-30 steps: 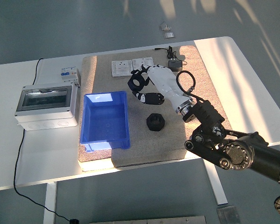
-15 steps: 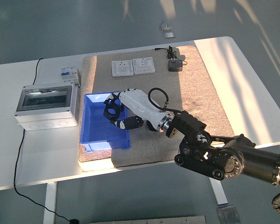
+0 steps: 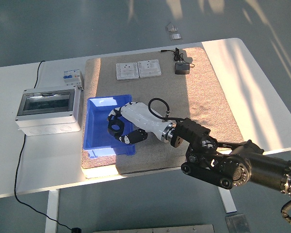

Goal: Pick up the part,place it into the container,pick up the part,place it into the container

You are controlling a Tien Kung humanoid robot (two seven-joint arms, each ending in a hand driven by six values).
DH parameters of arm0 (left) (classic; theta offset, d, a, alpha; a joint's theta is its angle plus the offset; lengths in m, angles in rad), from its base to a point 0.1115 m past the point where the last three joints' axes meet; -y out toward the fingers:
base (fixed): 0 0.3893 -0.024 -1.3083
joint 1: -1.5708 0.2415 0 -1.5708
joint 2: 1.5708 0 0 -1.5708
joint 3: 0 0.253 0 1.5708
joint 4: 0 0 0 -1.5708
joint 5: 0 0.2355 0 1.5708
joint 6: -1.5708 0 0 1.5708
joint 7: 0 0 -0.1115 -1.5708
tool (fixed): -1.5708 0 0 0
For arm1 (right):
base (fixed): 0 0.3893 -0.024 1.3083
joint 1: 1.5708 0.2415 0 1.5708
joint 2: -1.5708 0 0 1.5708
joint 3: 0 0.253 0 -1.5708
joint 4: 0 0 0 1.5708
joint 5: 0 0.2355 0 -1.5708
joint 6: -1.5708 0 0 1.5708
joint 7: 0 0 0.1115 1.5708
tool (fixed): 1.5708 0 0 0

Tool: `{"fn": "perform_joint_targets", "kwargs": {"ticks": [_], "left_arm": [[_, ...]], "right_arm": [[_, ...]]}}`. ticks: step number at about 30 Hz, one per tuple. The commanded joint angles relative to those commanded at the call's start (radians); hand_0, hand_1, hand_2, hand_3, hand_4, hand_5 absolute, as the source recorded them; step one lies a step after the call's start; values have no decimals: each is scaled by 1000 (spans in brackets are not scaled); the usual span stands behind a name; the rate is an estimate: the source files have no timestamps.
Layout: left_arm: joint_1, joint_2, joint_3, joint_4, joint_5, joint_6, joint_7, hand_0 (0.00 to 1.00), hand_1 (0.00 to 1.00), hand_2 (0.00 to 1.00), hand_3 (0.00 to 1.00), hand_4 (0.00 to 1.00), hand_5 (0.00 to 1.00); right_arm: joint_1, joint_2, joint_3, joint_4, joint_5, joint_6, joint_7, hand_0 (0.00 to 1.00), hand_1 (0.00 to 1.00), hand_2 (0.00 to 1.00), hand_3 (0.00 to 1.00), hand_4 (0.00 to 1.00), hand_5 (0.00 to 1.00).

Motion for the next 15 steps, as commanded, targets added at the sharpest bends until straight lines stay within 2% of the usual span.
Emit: {"fn": "perform_joint_targets", "kwargs": {"ticks": [2,3,8,9,11,14,15], "left_arm": [[0,0,0,0,1,0,-1,684,674,730,629,703,643],[0,0,0,0,1,0,-1,684,673,729,626,702,641],[0,0,2,0,2,1,-4,684,673,729,626,702,641],[0,0,2,0,3,1,-5,683,672,729,626,700,638],[-1,0,2,0,5,1,-6,683,672,729,626,700,638],[1,0,2,0,4,2,-8,683,672,729,626,700,638],[1,0,3,0,3,2,-8,683,671,728,622,695,641]], "right_arm": [[-1,-2,4,1,-1,2,1,892,813,799,732,482,7],[-2,-2,5,2,-2,2,2,932,839,831,782,516,36],[-7,-6,7,8,-3,-1,4,932,839,831,782,516,36],[-9,-7,10,9,-4,-4,5,961,836,826,745,535,49],[-18,-11,24,11,-1,-24,14,961,836,826,745,535,49],[-48,-28,72,18,36,-79,37,961,836,826,745,535,49],[-62,-37,90,23,54,-97,39,998,843,829,754,577,60]]}}
